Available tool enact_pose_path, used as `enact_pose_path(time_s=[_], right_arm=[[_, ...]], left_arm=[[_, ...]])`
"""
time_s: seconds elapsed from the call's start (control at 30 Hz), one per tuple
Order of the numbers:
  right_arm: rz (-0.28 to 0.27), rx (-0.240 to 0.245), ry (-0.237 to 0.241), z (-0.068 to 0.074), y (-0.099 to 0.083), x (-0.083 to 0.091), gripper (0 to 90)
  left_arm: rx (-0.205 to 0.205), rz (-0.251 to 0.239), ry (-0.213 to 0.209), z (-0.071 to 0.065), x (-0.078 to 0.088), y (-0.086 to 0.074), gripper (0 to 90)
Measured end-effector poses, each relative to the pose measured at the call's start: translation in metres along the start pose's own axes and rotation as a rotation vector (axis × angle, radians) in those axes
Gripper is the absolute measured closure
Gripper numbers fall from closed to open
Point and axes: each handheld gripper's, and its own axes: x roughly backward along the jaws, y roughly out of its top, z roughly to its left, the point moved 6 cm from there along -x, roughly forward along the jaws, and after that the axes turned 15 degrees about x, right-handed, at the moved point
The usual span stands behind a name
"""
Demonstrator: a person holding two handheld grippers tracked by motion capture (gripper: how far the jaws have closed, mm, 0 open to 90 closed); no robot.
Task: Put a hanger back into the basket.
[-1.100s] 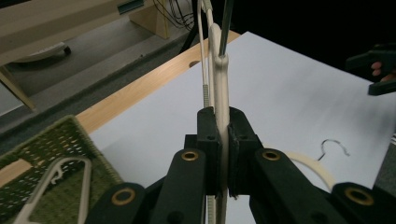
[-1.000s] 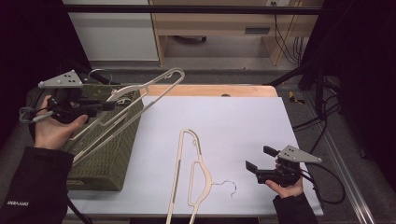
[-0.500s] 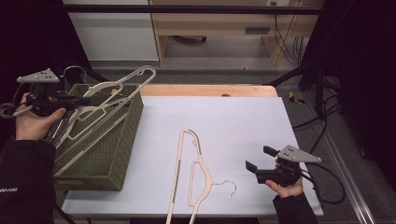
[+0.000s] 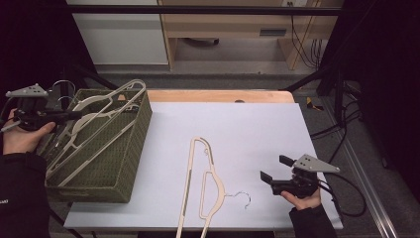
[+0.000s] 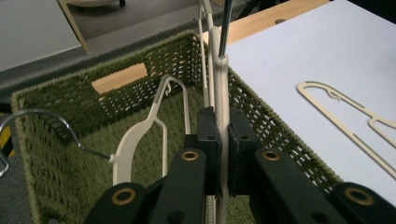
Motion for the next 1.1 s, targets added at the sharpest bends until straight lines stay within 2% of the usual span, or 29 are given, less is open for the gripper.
enact_pose_path(time_s=[0.2,0.3,0.4,0.5,0.53,0.57,0.6,0.67,0.77,0.9,0.97,1.03,1.07,1.1], right_arm=[[0.004,0.006,0.004,0.0,-0.001,0.0,9.1],[0.004,0.002,0.001,0.0,0.0,0.0,9.2],[0.004,0.001,0.004,0.001,0.0,-0.001,9.1],[0.006,0.002,0.003,0.001,-0.001,-0.001,9.1],[0.007,0.001,0.004,0.001,-0.001,-0.001,9.1],[0.005,0.004,0.002,0.001,-0.001,0.0,9.1],[0.005,0.004,0.002,0.001,-0.001,0.0,9.1],[0.005,0.004,0.001,0.0,-0.001,0.0,9.1],[0.008,0.003,0.003,0.001,-0.001,0.0,9.1],[0.009,0.007,0.004,0.001,-0.001,-0.001,9.0],[0.007,0.003,0.005,0.001,-0.001,-0.001,9.0],[0.006,0.004,0.006,0.001,-0.001,-0.001,9.0],[0.006,0.004,0.006,0.001,-0.001,-0.001,9.0],[0.009,0.006,0.006,0.001,-0.001,-0.001,9.1]], left_arm=[[0.015,0.051,0.032,0.012,-0.005,-0.016,85.5],[0.03,0.071,0.034,0.016,-0.01,-0.024,85.5],[0.051,0.085,0.041,0.018,-0.021,-0.033,85.4],[0.07,0.128,0.048,0.018,-0.036,-0.043,85.3],[0.09,0.14,0.052,0.02,-0.043,-0.048,85.0],[0.09,0.14,0.052,0.02,-0.043,-0.048,84.9],[0.108,0.14,0.05,0.022,-0.046,-0.05,84.9],[0.162,0.113,0.034,0.026,-0.052,-0.054,84.3],[0.186,0.085,0.041,0.03,-0.053,-0.055,83.3],[0.21,0.063,0.105,0.038,-0.052,-0.057,80.9],[0.232,0.05,0.164,0.044,-0.053,-0.058,78.3],[0.249,0.052,0.203,0.048,-0.053,-0.06,77.0],[0.262,0.055,0.234,0.051,-0.052,-0.062,77.0],[0.293,0.063,0.29,0.057,-0.05,-0.065,76.4]])
